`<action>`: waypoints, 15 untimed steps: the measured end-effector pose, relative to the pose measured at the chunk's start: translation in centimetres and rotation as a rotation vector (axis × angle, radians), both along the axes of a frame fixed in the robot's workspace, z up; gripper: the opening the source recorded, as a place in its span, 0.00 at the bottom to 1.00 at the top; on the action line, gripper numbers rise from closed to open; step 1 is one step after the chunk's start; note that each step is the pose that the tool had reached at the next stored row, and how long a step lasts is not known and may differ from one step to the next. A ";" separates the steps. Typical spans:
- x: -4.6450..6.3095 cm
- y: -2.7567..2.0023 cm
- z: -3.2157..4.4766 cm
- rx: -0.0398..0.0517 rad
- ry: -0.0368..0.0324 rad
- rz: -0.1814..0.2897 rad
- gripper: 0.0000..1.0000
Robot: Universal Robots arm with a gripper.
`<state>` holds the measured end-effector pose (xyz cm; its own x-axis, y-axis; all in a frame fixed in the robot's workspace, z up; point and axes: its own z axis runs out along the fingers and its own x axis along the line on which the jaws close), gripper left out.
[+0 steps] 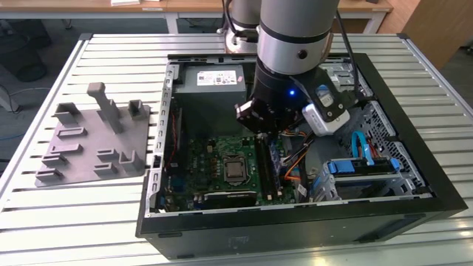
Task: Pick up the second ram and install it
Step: 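Insert the second ram into the second slot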
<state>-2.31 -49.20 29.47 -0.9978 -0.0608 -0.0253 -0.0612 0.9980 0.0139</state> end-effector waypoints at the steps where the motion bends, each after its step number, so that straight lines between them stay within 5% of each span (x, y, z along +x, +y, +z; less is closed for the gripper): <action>1: 0.0 0.00 0.00 0.0000 0.0000 -0.009 0.14; 15: 0.0 0.00 -0.03 -0.0002 0.0000 -0.137 0.14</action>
